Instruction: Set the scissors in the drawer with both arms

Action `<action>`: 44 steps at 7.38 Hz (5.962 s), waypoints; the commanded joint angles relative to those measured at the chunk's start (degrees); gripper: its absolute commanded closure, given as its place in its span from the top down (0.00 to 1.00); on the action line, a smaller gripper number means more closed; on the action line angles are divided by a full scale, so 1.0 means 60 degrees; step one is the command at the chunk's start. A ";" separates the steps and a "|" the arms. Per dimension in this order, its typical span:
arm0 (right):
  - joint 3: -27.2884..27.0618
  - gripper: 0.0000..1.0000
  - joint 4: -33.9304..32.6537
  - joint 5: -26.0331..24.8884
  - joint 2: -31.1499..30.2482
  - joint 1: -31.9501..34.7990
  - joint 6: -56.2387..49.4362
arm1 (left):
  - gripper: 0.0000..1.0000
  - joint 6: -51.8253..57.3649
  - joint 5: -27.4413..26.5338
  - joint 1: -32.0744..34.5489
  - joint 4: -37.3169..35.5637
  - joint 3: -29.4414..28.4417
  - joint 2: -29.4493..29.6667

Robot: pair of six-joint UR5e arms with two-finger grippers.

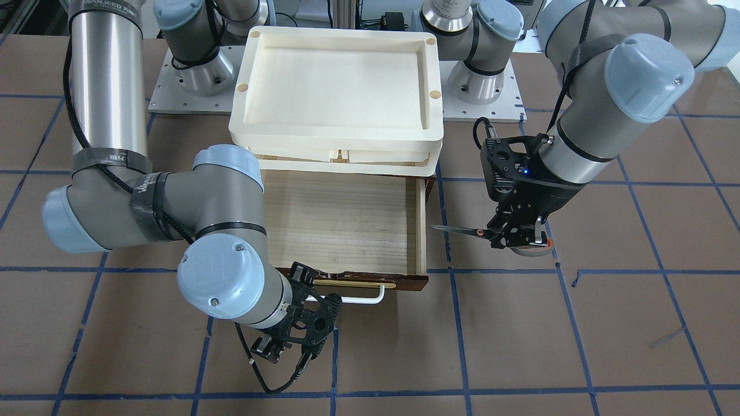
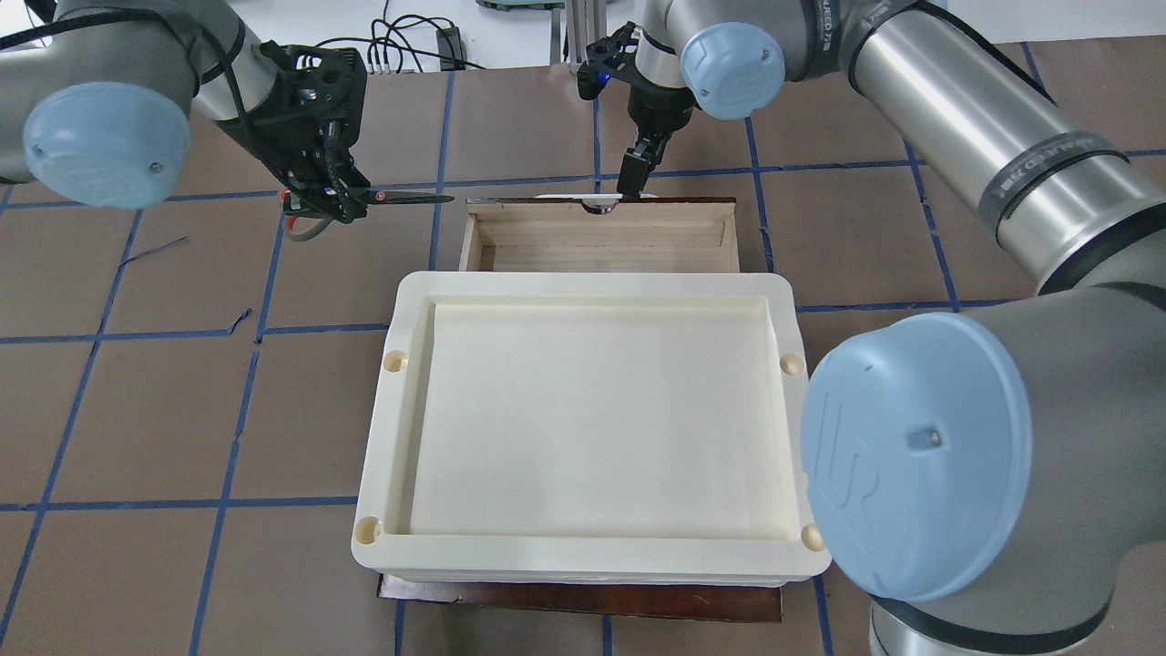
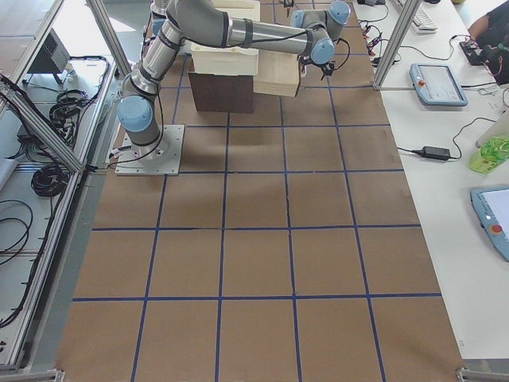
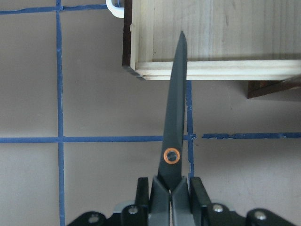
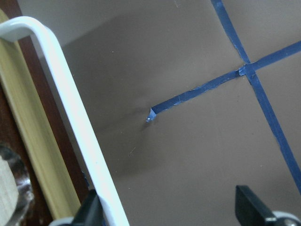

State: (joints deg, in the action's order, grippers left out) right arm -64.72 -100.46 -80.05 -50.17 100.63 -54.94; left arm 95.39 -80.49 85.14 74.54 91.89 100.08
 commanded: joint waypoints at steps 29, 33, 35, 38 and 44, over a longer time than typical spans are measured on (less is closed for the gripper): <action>-0.3085 1.00 0.2475 -0.1644 -0.5993 -0.2109 0.7560 | 1.00 -0.4205 0.0598 0.3419 -0.0777 -0.0256 0.1120; -0.3085 1.00 0.2461 -0.1702 -0.5993 -0.2153 0.7561 | 1.00 -0.5117 0.0598 0.1942 0.0116 -0.0226 -0.0065; -0.2808 1.00 0.2344 -0.1644 -0.5528 -0.2051 0.7458 | 1.00 -0.6211 0.0408 0.0772 0.1090 -0.0154 -0.0724; -0.0764 1.00 0.2285 -0.1600 -0.3832 -0.1729 0.7064 | 1.00 -0.8491 -0.0485 0.0049 0.2236 -0.0285 -0.1516; 0.0372 1.00 0.0265 -0.0941 -0.1089 -0.1421 0.5890 | 1.00 -1.5134 -0.1601 0.0211 0.3251 -0.0430 -0.2060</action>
State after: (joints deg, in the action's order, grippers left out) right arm -62.55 -96.73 -85.97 -59.15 91.99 -19.16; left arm 9.60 -90.19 87.03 93.74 89.96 87.93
